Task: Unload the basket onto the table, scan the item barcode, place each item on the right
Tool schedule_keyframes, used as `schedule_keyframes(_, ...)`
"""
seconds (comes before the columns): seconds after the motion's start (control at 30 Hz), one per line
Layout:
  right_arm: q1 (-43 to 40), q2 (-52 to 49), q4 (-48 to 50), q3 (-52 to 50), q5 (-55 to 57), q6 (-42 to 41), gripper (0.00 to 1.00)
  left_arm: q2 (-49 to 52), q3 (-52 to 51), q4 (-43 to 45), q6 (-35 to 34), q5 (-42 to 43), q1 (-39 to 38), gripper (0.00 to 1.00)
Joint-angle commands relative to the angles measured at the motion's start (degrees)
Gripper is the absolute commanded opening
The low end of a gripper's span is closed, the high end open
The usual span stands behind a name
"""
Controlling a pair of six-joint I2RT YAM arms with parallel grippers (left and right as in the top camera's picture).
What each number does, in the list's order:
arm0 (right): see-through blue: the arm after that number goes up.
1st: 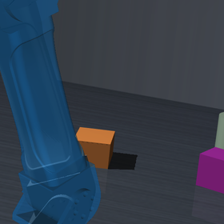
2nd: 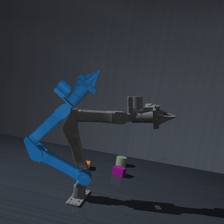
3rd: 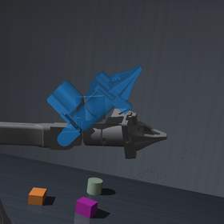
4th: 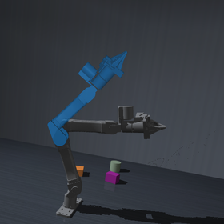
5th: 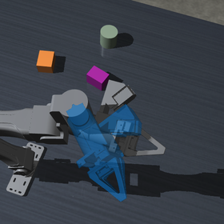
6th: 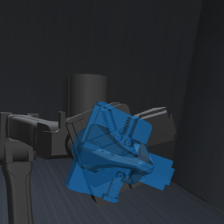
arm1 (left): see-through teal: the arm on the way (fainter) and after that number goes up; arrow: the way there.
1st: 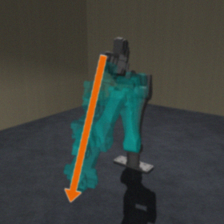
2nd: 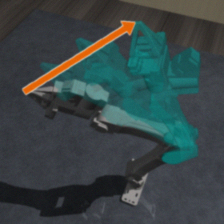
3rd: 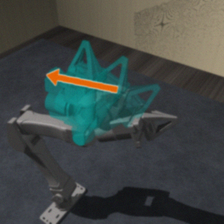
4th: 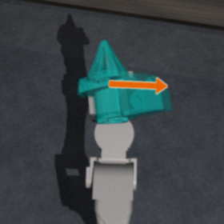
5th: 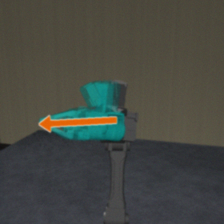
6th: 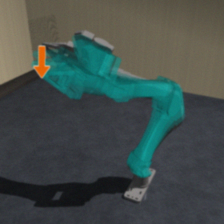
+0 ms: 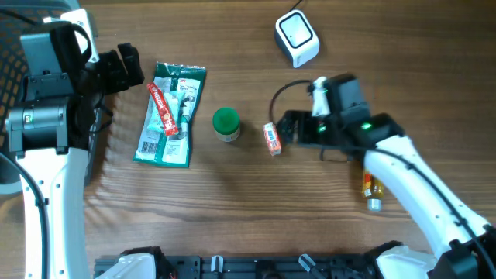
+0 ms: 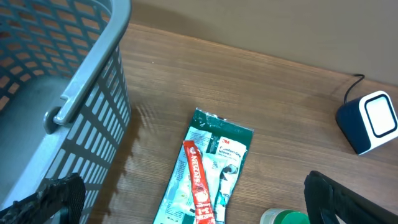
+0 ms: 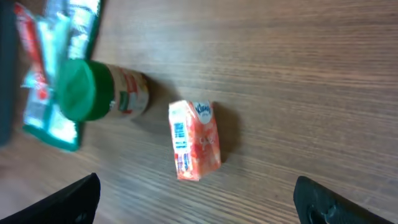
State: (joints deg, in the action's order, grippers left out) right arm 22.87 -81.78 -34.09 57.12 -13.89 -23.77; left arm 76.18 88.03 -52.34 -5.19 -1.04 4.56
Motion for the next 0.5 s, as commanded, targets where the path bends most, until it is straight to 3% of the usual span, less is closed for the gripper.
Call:
schedule_keyframes(0.0,9.18,0.46,-0.11,0.83,20.5,-7.3,1.0,0.09,0.48,0.09,0.48,-0.33,0.15,1.0)
schedule_keyframes(0.2,18.56,-0.44,0.22,0.83,34.6,-9.42,1.0,0.09,0.48,0.09,0.48,-0.33,0.15,1.0)
schedule_keyframes(0.47,18.73,-3.52,2.08,0.72,33.48,-9.2,1.0,0.09,0.48,0.11,0.48,-0.33,0.15,1.0)
